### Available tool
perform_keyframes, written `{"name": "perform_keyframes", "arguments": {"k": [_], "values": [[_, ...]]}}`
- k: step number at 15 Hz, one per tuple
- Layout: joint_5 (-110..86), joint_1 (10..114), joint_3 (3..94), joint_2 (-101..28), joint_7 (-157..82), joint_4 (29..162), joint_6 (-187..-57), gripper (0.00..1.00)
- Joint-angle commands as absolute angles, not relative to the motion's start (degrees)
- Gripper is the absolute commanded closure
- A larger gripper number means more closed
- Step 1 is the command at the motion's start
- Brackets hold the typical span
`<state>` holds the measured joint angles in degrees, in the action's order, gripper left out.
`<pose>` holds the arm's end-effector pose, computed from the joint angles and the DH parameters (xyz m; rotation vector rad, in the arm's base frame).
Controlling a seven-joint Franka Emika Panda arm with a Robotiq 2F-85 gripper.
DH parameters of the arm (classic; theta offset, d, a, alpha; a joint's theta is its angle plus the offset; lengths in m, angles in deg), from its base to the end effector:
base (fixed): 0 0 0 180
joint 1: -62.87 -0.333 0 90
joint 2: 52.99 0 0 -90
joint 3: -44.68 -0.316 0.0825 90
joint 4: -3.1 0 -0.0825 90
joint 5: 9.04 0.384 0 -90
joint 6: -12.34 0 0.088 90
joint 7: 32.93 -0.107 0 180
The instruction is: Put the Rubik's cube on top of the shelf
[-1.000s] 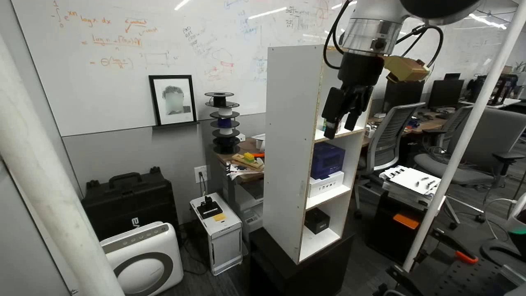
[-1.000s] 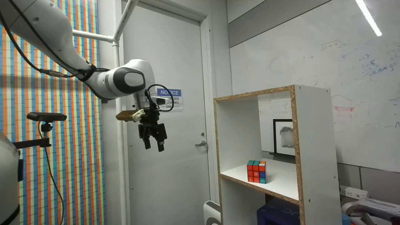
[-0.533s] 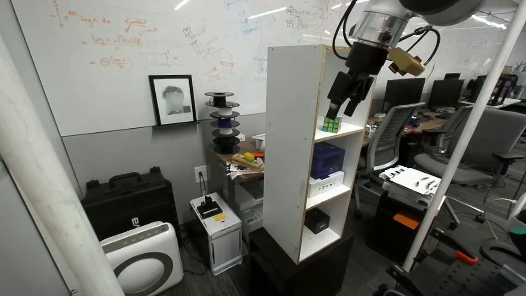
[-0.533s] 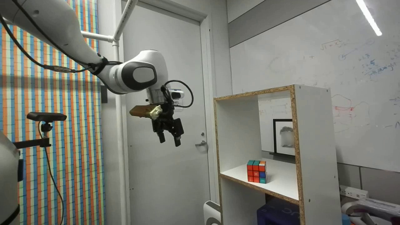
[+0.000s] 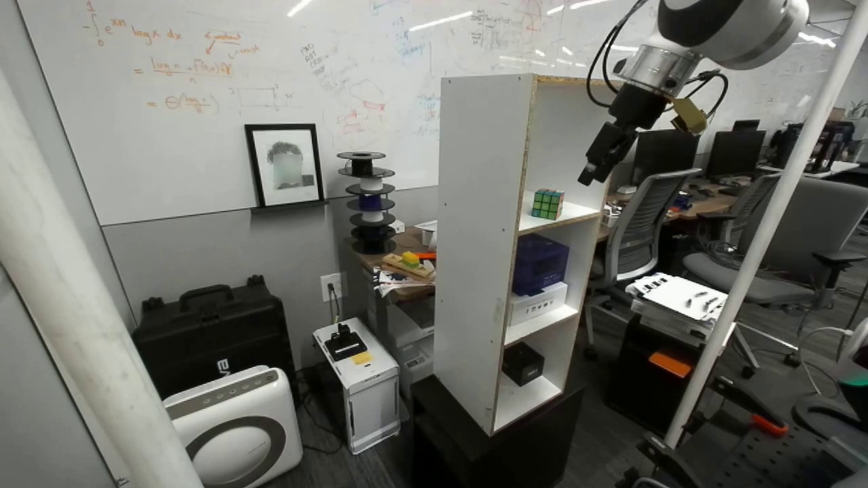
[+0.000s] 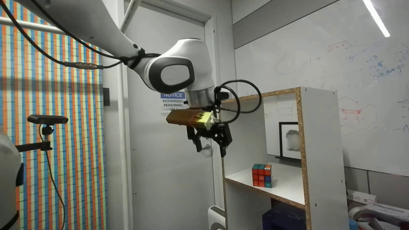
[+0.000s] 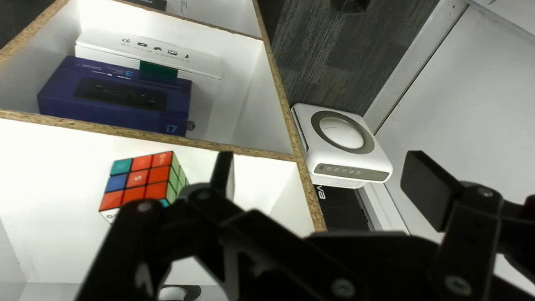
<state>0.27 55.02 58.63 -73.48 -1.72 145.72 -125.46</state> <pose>0.4479 -0.0491 0.4397 -2.9467 -0.4991 -0.4688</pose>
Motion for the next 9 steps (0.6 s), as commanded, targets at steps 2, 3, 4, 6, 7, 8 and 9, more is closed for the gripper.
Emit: {"name": "perform_keyframes", "arguments": {"k": [2,3,4,6,7,8,9], "values": [[3.04,56.24,59.58,-65.41,6.19,144.03,-136.05,0.0],[3.54,56.39,59.57,-63.38,7.45,143.53,-139.06,0.0],[4.31,56.52,59.49,-61.47,8.6,142.99,-141.52,0.0],[6.78,56.65,59.1,-57.15,10.95,141.35,-146.75,0.0],[8.69,56.77,58.71,-55.12,12.25,140.42,-148.95,0.0],[9.98,54.82,60.38,-52.92,12.92,139.39,-151.24,0.0],[11.88,54.78,60.08,-51.06,14.27,138.22,-152.75,0.0]]}}
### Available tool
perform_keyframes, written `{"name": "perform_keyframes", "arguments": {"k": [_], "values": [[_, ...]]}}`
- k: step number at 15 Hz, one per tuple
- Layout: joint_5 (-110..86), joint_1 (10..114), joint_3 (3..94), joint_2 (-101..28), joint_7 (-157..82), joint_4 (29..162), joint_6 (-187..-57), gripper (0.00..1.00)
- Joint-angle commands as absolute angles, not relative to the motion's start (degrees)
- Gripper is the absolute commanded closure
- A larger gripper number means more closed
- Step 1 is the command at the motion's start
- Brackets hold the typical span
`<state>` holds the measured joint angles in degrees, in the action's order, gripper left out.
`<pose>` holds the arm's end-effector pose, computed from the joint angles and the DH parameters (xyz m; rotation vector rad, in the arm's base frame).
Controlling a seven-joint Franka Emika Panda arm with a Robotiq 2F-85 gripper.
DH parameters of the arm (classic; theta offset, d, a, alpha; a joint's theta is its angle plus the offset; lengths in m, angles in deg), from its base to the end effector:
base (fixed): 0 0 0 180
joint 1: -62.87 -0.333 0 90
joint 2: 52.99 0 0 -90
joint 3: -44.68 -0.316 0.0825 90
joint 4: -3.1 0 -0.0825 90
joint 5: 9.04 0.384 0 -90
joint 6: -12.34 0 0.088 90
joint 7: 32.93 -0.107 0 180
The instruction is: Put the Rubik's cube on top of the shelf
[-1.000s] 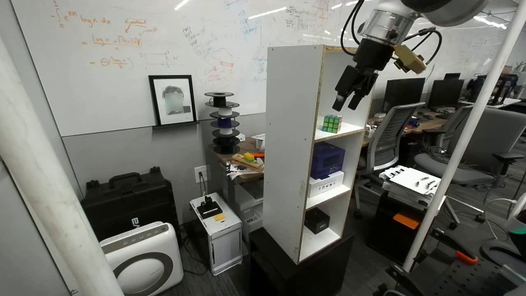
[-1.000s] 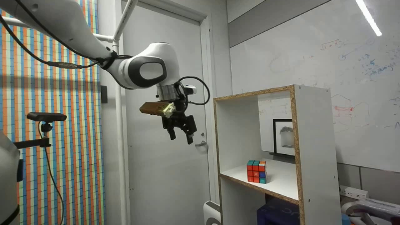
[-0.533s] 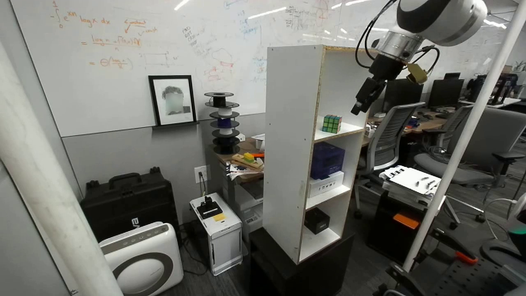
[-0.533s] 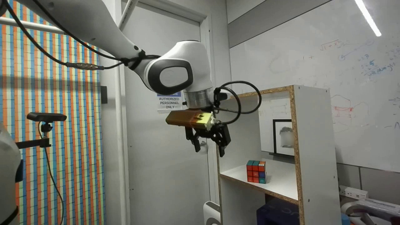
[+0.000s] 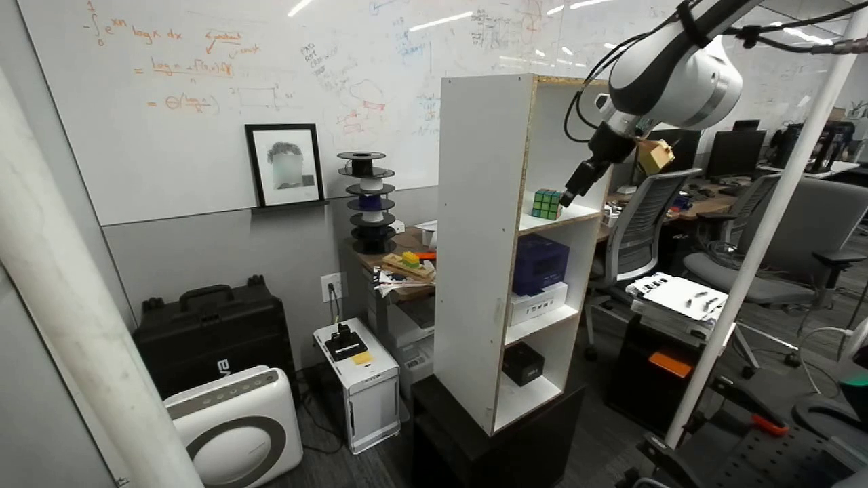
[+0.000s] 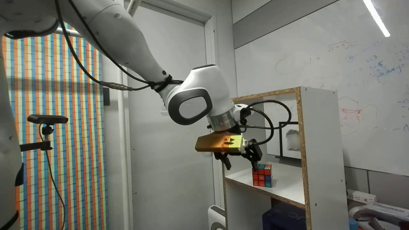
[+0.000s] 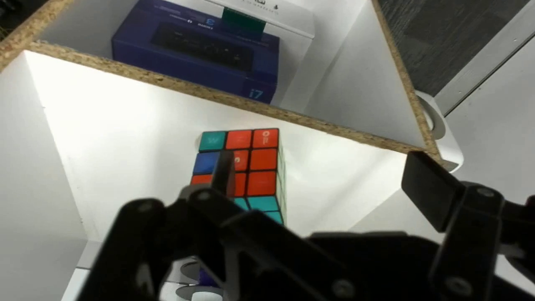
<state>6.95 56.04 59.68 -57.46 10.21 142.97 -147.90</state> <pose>0.5026 -0.0856 0.3760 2.9798 0.5487 0.7030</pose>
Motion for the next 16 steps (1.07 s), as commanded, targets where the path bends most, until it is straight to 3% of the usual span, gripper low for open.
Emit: {"name": "perform_keyframes", "arguments": {"k": [1,13,14,16], "values": [[13.31,54.87,59.7,-49.19,15.1,136.8,-153.6,0.0],[15.52,57.16,58.22,-39.16,15.82,126.43,-154.3,0.0],[16.07,57.17,58.03,-38.9,15.51,126.22,-154.25,0.25],[17.09,57.08,57.81,-38.5,15.08,125.85,-154.02,0.34]]}}
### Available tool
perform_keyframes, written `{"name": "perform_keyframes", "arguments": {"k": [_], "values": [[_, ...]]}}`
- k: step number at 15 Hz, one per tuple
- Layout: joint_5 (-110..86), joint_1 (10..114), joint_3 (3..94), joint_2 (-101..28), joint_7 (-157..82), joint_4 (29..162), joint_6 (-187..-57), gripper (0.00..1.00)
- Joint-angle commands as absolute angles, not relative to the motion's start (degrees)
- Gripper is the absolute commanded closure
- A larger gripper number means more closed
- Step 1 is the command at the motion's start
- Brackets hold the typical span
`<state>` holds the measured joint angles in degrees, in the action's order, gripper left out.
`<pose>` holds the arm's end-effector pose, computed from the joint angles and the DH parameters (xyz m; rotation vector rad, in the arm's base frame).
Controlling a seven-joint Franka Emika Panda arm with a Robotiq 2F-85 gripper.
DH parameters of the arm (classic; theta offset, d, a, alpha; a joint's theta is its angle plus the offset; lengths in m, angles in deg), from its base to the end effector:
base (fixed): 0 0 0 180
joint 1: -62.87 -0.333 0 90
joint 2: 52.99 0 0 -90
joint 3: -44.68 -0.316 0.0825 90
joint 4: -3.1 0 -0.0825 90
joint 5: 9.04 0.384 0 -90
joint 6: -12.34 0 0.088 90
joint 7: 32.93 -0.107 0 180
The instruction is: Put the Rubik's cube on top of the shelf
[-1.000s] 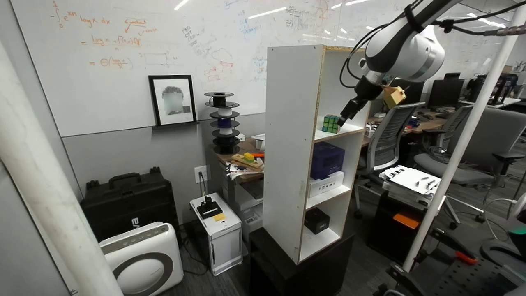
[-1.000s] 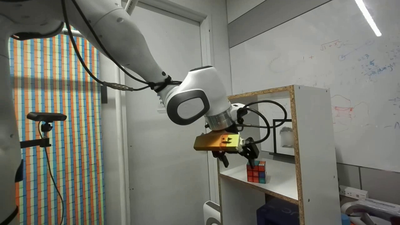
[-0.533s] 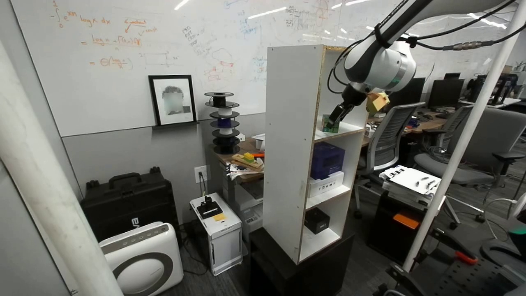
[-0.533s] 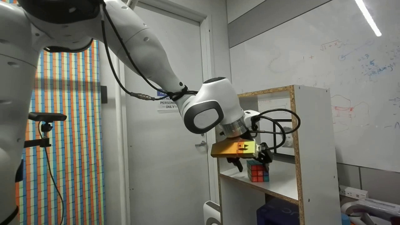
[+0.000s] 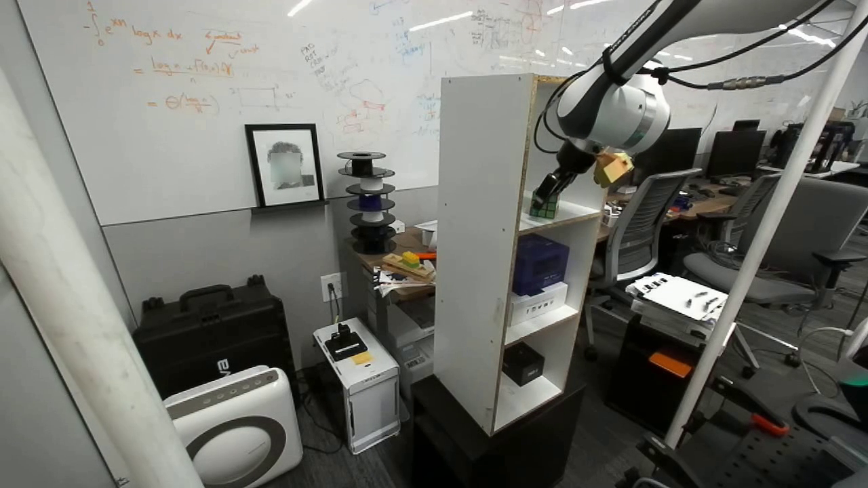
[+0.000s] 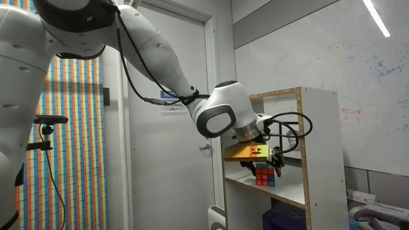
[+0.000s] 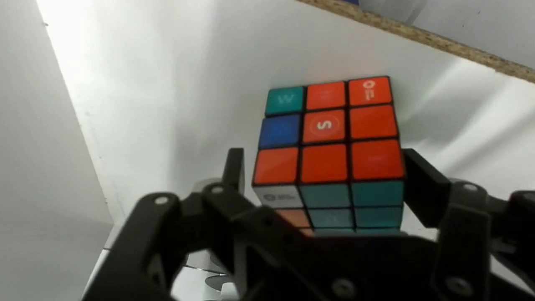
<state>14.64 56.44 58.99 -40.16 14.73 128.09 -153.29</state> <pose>0.5855 -0.1008 0.3420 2.9051 0.4973 0.7581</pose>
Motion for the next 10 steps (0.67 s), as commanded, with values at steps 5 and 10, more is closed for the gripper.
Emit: {"name": "perform_keyframes", "arguments": {"k": [5,10], "values": [[17.37,55.45,58.47,-41.88,11.09,128.63,-154.34,0.61],[13.74,51.71,60.18,-52.99,2.06,139.79,-158.22,0.61]]}}
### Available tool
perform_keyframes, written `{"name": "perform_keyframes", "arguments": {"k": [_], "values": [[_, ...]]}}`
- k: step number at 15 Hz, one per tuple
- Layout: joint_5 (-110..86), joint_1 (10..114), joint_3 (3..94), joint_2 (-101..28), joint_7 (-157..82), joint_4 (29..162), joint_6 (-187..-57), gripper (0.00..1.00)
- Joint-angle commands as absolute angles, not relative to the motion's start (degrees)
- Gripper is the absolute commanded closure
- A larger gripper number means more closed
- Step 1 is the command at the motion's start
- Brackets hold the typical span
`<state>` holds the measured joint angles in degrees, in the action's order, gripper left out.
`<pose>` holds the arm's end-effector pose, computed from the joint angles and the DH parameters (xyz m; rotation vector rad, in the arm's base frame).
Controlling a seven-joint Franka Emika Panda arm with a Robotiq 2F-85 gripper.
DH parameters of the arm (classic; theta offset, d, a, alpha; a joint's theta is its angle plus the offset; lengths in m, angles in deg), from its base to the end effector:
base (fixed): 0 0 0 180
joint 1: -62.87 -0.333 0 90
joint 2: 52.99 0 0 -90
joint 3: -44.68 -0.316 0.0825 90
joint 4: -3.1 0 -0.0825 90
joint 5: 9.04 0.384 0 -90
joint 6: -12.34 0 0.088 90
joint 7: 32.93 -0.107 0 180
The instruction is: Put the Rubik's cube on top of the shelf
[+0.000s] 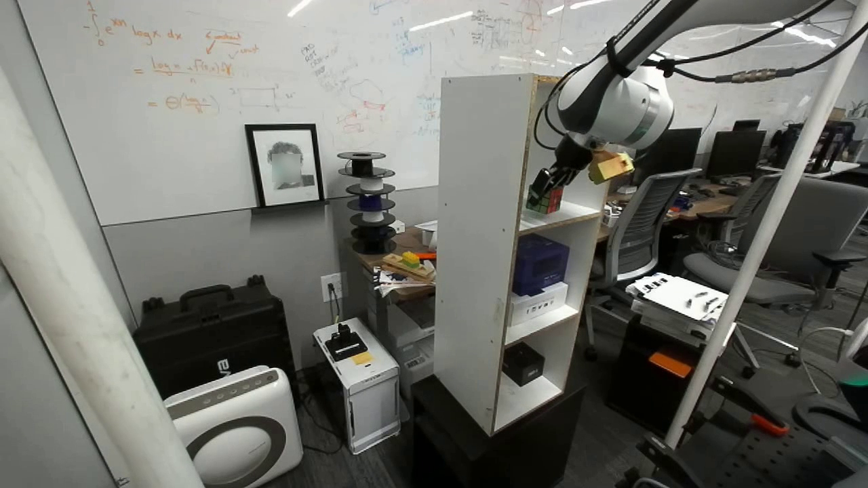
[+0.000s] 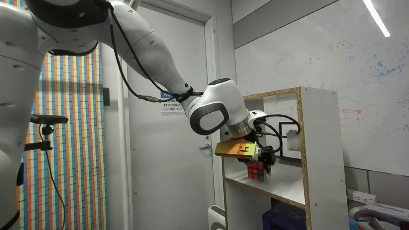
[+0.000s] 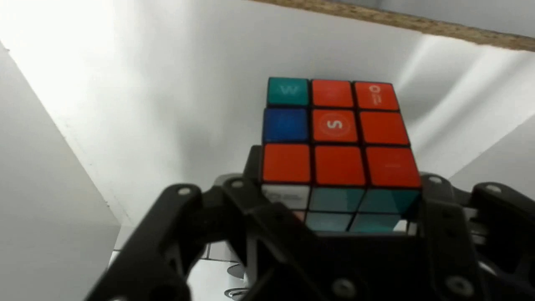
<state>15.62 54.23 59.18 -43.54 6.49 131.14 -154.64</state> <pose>0.5733 -0.0819 0.3543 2.9673 0.3065 0.8244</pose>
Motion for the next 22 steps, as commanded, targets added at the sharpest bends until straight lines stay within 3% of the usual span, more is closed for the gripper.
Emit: {"name": "perform_keyframes", "arguments": {"k": [1,2,3,4,8,10,15,22], "values": [[11.46,50.98,60.87,-55.98,-0.83,142.85,-158.67,0.61],[9.68,50.96,60.89,-58.4,-3.34,145.28,-159.32,0.61],[3.87,57.35,55.71,-60.53,-9.36,147.73,-159.37,0.61],[-0.63,54.37,59.92,-62.73,-14.11,149.87,-158.62,0.61],[-19.15,68.84,51.78,-73.64,-33.59,154.86,-151.54,0.61],[-17.02,70.75,49.39,-78.93,-37.2,154.48,-148.5,0.61],[-10.54,70.8,45.08,-83.77,-46.1,142.91,-138.64,0.61],[-15.33,77.46,38.65,-69.72,-61.07,120.55,-138.73,0.61]]}}
